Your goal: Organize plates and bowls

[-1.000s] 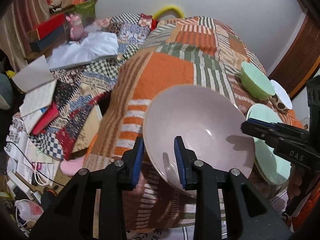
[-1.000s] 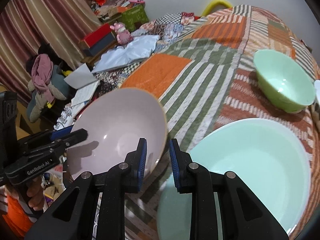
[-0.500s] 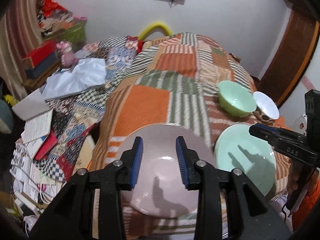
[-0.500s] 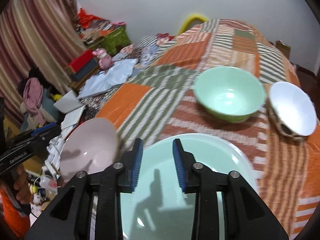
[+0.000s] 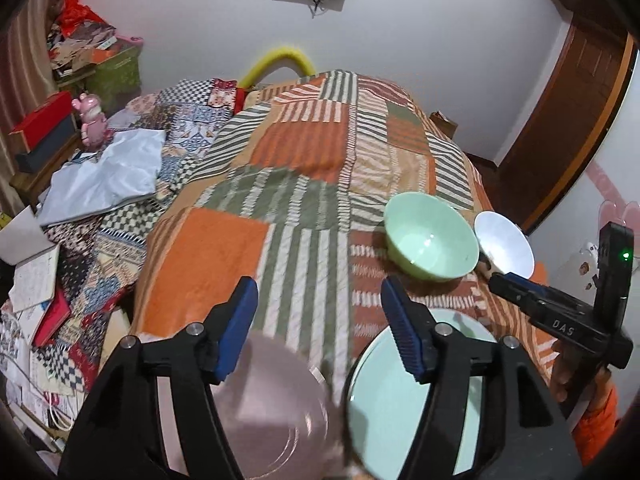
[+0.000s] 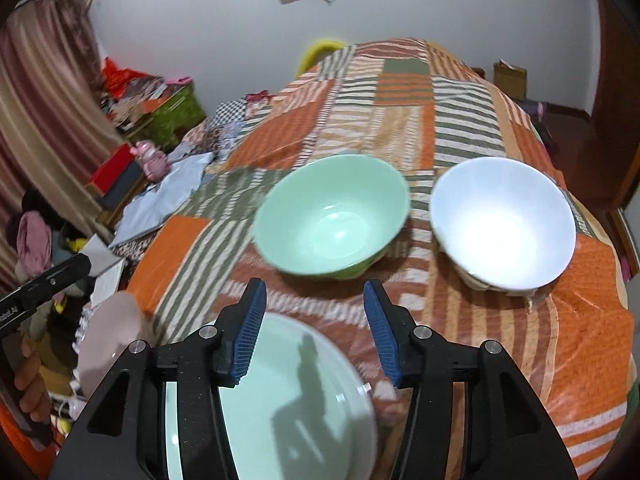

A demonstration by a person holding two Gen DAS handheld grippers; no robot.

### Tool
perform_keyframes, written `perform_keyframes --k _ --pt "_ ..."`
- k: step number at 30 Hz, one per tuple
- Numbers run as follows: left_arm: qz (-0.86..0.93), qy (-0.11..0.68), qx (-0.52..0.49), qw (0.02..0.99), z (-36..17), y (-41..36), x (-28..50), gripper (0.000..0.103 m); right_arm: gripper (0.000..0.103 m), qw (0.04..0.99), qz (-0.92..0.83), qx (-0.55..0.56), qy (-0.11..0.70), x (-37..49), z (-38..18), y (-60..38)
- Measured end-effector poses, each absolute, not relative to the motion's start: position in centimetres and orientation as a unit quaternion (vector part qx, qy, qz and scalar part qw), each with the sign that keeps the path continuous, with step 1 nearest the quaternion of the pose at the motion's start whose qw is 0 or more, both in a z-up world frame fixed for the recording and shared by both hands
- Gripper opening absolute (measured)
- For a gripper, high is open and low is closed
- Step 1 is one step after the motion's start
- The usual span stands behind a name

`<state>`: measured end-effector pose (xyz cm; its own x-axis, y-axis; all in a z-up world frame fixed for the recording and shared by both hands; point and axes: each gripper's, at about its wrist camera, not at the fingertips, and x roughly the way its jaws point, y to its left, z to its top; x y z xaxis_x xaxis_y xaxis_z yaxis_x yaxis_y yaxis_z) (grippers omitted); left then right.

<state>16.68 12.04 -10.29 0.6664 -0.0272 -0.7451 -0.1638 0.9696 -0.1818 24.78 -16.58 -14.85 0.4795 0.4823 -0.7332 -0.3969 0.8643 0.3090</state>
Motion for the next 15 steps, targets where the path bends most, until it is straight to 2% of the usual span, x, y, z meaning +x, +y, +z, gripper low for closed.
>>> perform_keyframes --k 3,15 --pt "0.032 0.41 -0.102 0.906 -10.6 11.0 18.8 0.068 0.047 0.858 0.248 0.048 0.447 25.7 -15.5 -16.8" --pt "-0.001 0.459 -0.07 0.886 -14.7 8.2 26.6 0.069 0.047 0.839 0.244 0.047 0.484 29.1 -18.2 -15.8"
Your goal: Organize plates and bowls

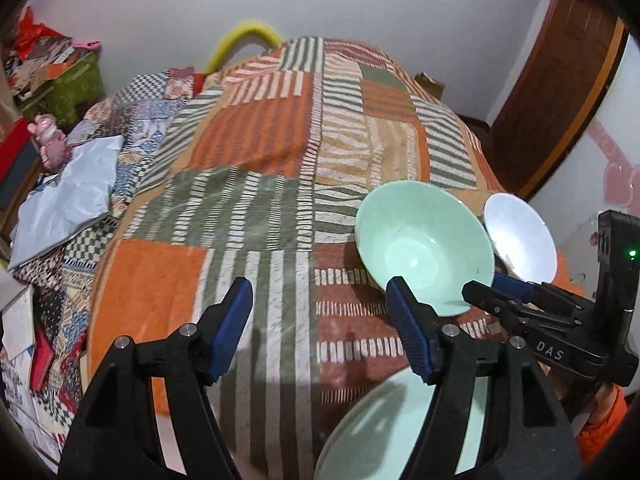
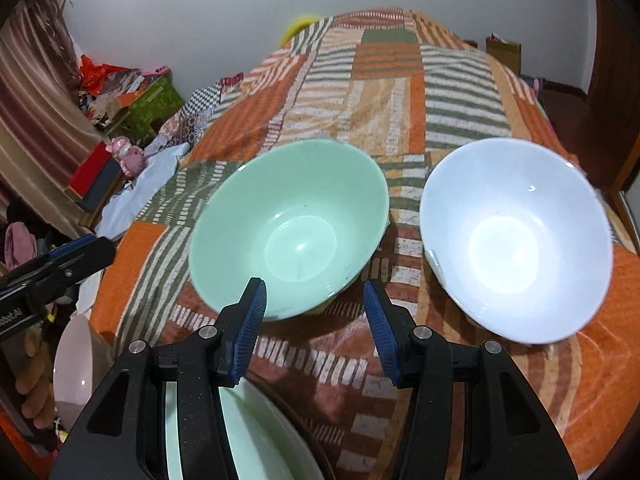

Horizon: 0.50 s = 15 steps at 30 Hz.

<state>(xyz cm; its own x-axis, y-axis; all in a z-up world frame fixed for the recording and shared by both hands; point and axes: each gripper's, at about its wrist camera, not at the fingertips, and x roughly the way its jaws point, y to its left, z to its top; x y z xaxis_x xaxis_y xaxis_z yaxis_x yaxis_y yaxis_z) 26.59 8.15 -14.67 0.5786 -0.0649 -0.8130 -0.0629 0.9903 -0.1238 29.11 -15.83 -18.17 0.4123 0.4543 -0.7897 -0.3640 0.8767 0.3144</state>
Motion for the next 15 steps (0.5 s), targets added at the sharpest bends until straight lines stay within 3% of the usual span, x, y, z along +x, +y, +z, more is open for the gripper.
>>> perform_keyframes --k 11,15 --pt "-0.03 0.504 -0.046 0.862 -18.8 6.0 31.6 0.068 0.043 0.827 0.244 0.067 0.502 30.8 -19.5 -15.6" --pt "-0.037 0.529 -0.052 0.846 -20.6 5.5 32.8 0.052 0.038 0.829 0.244 0.059 0.5 30.9 -19.4 -15.5"
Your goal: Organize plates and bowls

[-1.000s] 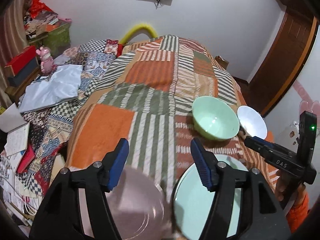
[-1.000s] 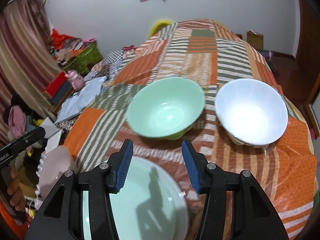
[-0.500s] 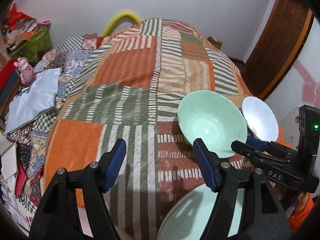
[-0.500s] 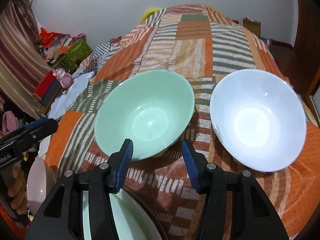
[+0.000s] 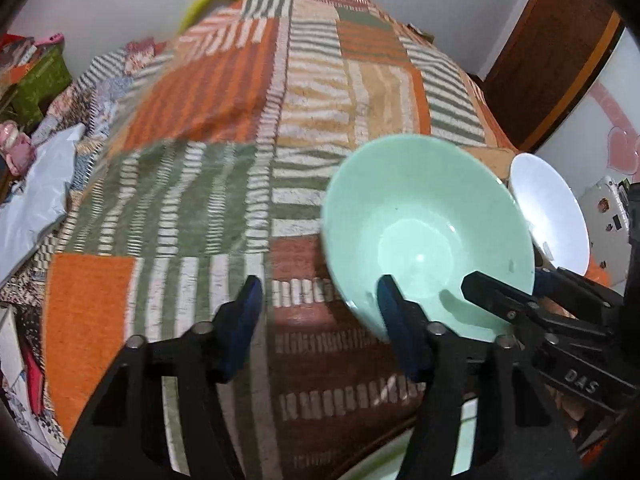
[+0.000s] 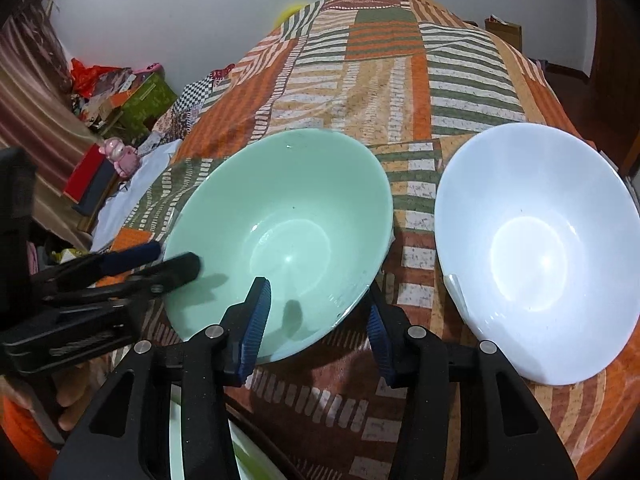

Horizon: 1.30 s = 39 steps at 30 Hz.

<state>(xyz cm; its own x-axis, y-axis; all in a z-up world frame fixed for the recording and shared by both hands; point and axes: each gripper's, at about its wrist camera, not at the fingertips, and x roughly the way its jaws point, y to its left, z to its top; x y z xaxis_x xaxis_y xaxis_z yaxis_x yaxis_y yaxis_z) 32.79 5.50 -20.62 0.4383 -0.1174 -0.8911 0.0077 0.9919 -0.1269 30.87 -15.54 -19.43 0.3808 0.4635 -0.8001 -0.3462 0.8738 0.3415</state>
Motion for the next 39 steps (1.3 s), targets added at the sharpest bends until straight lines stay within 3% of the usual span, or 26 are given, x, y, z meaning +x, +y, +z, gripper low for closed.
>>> perform_keyframes --k 7,18,31,36,39 --pt "-0.052 0.541 -0.057 0.838 -21.4 5.0 33.0 0.019 0.034 0.822 0.264 0.041 0.502 31.1 -19.5 -14.7" --pt "-0.015 0.553 -0.049 0.832 -20.3 6.8 29.6 0.019 0.037 0.789 0.317 0.028 0.525 29.8 -19.7 -12.3" --pt "-0.014 0.546 -0.053 0.836 -20.6 6.8 29.6 0.02 0.037 0.819 0.279 0.015 0.502 31.5 -19.6 -12.8" --pt "-0.016 0.543 -0.051 0.838 -20.9 6.8 29.9 0.02 0.02 0.808 0.293 0.027 0.511 31.8 -19.9 -12.7" --pt "-0.016 0.538 -0.049 0.841 -20.7 6.7 29.8 0.02 0.02 0.812 0.288 0.014 0.507 31.4 -19.7 -12.4"
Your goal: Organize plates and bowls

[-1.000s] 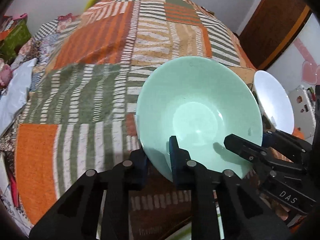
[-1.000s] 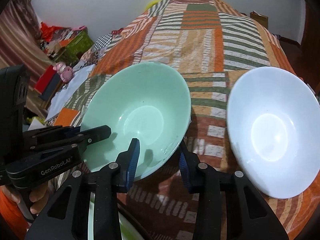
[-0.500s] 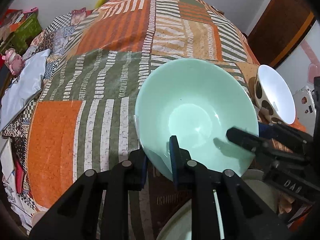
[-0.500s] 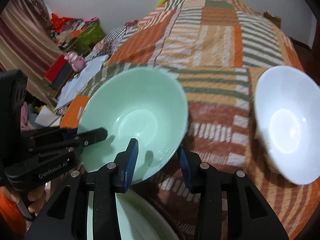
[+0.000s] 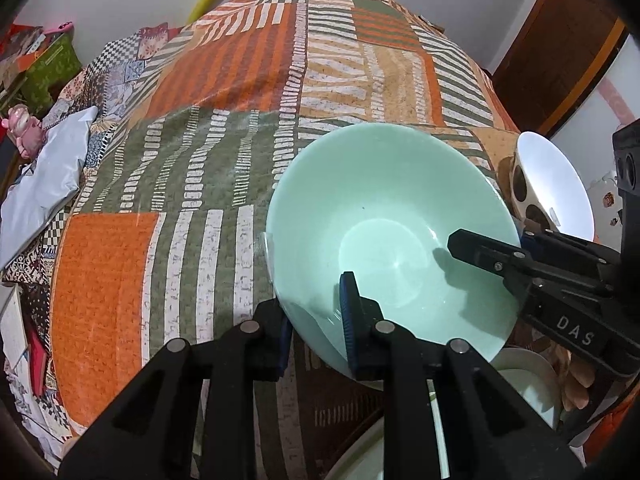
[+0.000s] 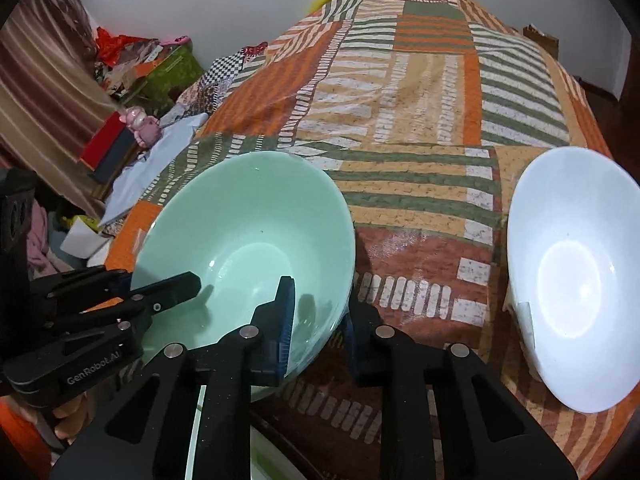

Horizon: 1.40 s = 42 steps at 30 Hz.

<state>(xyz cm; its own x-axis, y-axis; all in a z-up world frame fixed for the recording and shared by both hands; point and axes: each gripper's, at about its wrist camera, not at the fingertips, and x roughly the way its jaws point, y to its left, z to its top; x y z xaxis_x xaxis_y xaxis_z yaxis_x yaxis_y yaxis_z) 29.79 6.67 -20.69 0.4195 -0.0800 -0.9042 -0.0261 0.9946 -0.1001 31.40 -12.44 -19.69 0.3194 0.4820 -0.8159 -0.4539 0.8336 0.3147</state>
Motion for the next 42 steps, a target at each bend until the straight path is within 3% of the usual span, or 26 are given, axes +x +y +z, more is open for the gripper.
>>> perform_keyframes --k 24,42 --pt "-0.015 0.468 -0.061 0.881 -13.2 6.3 22.2 0.022 0.02 0.849 0.291 -0.007 0.44 24.9 -12.7 -12.8" --pt "0.01 0.425 -0.084 0.901 -9.2 8.8 14.0 0.022 0.02 0.848 0.326 -0.01 0.417 19.8 -10.8 -10.6"
